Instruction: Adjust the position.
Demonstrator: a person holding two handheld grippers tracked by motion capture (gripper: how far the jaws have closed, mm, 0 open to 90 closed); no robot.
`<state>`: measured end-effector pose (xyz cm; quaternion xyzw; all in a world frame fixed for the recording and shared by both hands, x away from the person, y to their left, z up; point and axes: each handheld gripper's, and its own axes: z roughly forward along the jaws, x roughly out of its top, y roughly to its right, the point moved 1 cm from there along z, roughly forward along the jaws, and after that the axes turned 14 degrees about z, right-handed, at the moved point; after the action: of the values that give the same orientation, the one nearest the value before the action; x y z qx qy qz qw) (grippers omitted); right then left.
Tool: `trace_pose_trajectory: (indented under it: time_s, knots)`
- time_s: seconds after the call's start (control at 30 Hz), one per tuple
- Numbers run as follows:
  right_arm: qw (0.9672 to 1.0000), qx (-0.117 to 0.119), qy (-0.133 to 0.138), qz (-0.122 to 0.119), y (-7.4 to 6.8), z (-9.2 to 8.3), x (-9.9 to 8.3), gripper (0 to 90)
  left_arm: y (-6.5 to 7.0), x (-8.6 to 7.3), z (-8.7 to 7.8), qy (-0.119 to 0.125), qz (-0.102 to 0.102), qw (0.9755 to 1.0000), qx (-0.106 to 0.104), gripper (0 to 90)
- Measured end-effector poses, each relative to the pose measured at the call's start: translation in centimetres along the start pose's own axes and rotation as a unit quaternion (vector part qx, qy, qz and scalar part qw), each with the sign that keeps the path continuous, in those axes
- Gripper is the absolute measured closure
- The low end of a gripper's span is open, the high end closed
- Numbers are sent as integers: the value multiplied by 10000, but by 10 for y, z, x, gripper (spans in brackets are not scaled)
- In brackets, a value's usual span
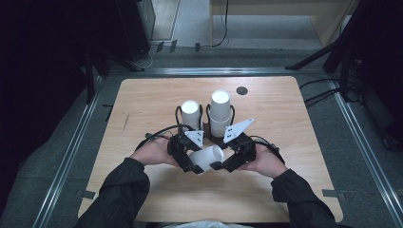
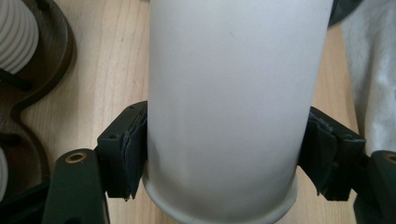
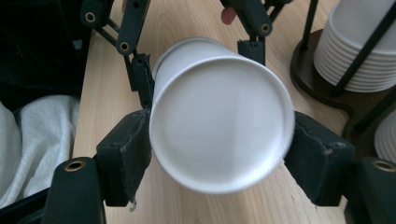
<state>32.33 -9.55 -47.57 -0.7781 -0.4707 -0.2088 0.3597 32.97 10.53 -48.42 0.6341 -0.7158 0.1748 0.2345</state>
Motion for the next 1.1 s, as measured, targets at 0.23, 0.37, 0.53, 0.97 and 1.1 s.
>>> trace_pose_trajectory:
  time_s: [0.23,0.37,0.53,0.97,1.1]
  knots:
    - [10000,91,-6,-31,-1,1,2,331,1,-1,1,0,49,10000,13,250]
    - [9999,123,3,16,-1,-2,3,333,0,-1,-1,147,-4,9999,71,231]
    - [9999,11,144,60,2,-10,4,332,-7,-1,-9,592,-456,9968,275,64]
    - [9991,89,398,107,5,-25,4,331,-1,-11,-20,1254,-701,9870,715,30]
    - [9989,178,409,146,6,-26,5,331,5,-12,-18,1377,-728,9854,688,30]
